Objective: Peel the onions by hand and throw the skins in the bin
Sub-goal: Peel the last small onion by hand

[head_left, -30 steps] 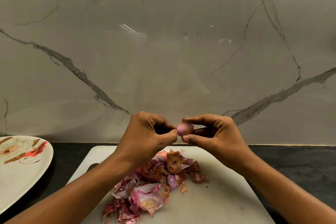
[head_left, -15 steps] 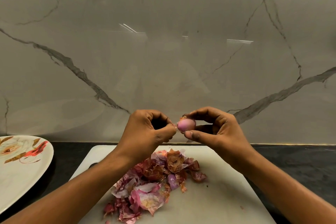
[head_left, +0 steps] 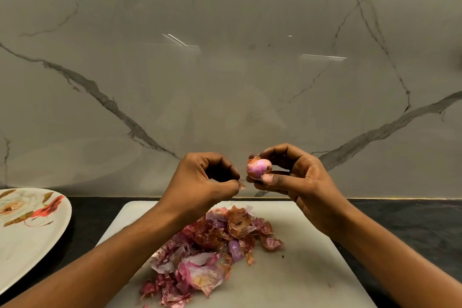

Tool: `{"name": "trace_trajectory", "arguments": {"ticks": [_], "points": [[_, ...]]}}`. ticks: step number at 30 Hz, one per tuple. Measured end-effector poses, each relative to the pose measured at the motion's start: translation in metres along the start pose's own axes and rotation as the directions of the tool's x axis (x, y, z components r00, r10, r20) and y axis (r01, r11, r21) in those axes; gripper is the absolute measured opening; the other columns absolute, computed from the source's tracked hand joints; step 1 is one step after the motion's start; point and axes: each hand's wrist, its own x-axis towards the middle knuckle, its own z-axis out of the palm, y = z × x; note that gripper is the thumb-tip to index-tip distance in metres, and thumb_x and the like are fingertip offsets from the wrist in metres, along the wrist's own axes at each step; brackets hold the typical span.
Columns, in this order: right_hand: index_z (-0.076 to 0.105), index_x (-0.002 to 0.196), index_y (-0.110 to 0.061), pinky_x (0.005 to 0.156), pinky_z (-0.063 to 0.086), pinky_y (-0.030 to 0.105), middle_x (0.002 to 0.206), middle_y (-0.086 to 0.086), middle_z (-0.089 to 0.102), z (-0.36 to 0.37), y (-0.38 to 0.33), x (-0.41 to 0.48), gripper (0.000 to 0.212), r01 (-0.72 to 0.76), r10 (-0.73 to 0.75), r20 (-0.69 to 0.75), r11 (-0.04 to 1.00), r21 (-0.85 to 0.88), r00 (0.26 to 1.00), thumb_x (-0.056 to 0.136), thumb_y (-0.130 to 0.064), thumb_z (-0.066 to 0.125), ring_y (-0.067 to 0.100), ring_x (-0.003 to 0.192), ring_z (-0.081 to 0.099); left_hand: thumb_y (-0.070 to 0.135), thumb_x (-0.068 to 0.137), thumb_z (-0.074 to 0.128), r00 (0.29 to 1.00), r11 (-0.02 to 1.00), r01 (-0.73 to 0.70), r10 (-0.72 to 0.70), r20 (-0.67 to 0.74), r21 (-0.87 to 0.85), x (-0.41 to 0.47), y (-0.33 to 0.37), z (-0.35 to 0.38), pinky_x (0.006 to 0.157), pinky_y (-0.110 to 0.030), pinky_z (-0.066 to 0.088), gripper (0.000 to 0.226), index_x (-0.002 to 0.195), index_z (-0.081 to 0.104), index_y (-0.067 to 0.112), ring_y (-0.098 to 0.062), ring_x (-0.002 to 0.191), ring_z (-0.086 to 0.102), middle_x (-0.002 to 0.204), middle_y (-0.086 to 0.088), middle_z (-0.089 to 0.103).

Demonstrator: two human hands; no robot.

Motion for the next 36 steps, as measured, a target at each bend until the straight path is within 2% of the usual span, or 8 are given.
{"name": "trace_trajectory", "arguments": {"ticks": [5,10,14,17,20,23,29,36], "points": [[0.068,0.119,-0.01,0.103,0.057,0.052,0.124,0.01,0.074,0.001,-0.0005,-0.0002,0.044,-0.019,0.019,0.003,1.0,-0.023,1.0,0.077,-0.008,0.08,0.032,0.117,0.071,-0.005,0.09,0.071,1.0,1.0,-0.008,0.008,0.009,0.005,0.0005,-0.0003,0.0008,0.069,-0.035,0.066,0.02,0.089,0.084,0.011,-0.024,0.076,0.077,0.079,-0.003,0.079],[0.067,0.12,-0.008,0.1,0.06,0.043,0.121,0.008,0.076,0.0024,-0.0012,-0.0015,0.041,-0.036,0.037,0.012,0.998,-0.061,0.999,0.082,0.003,0.079,0.028,0.114,0.073,-0.001,0.093,0.072,1.0,0.999,-0.014,0.014,-0.016,-0.031,-0.0001,-0.0003,0.0004,0.065,-0.034,0.064,0.016,0.09,0.084,0.009,-0.023,0.072,0.076,0.077,-0.004,0.079],[0.069,0.119,-0.008,0.091,0.062,0.037,0.12,0.006,0.077,0.0031,-0.0009,-0.0022,0.04,-0.031,0.032,0.01,0.994,-0.1,0.999,0.084,0.008,0.078,0.027,0.111,0.075,0.015,0.087,0.082,0.998,0.994,-0.066,0.064,-0.022,-0.083,-0.0005,0.0019,0.0003,0.064,-0.032,0.063,0.007,0.093,0.084,0.011,-0.025,0.078,0.076,0.083,-0.003,0.08],[0.071,0.119,-0.008,0.088,0.063,0.037,0.121,0.005,0.077,0.0037,-0.0008,-0.003,0.041,-0.021,0.023,0.019,0.994,-0.11,1.0,0.082,0.01,0.079,0.028,0.109,0.076,0.027,0.079,0.083,0.997,0.992,-0.08,0.08,0.001,-0.095,-0.0014,0.004,0.0011,0.068,-0.039,0.066,0.022,0.096,0.085,0.012,-0.024,0.081,0.076,0.086,-0.002,0.08],[0.072,0.117,-0.006,0.087,0.063,0.036,0.122,0.004,0.077,0.0045,-0.0009,-0.0035,0.042,-0.006,0.008,0.026,0.994,-0.106,1.0,0.081,0.013,0.079,0.029,0.108,0.076,0.031,0.076,0.085,0.997,0.994,-0.071,0.072,0.001,-0.088,-0.0005,0.004,-0.0002,0.072,-0.05,0.065,0.026,0.095,0.085,0.013,-0.025,0.079,0.075,0.084,-0.003,0.08],[0.072,0.117,-0.005,0.086,0.064,0.035,0.122,0.003,0.077,0.0049,-0.0009,-0.0041,0.042,0.01,-0.008,0.025,0.995,-0.104,1.0,0.08,0.015,0.078,0.028,0.108,0.077,0.031,0.078,0.084,0.996,0.995,-0.084,0.084,0.005,-0.057,0.0009,0.0027,-0.0018,0.074,-0.057,0.062,0.024,0.094,0.085,0.013,-0.027,0.08,0.074,0.085,-0.005,0.079],[0.073,0.117,-0.003,0.087,0.064,0.038,0.123,0.006,0.077,0.005,0.0003,-0.0043,0.044,0.026,-0.022,0.038,0.994,-0.107,0.999,0.078,0.016,0.08,0.029,0.107,0.077,0.011,0.086,0.083,0.997,0.995,-0.081,0.082,0.011,-0.055,0.0008,0.0008,-0.0024,0.073,-0.054,0.062,0.007,0.092,0.085,0.013,-0.028,0.078,0.074,0.083,-0.003,0.079],[0.073,0.115,-0.001,0.085,0.064,0.036,0.121,0.006,0.078,0.0033,-0.002,-0.0039,0.043,0.033,-0.031,0.027,0.997,-0.067,0.999,0.077,0.017,0.079,0.03,0.107,0.077,0.017,0.086,0.082,0.992,0.989,-0.122,0.124,0.016,-0.086,0.0018,0.0001,-0.002,0.075,-0.051,0.064,0.009,0.093,0.085,0.011,-0.027,0.081,0.075,0.086,-0.005,0.079]]}}
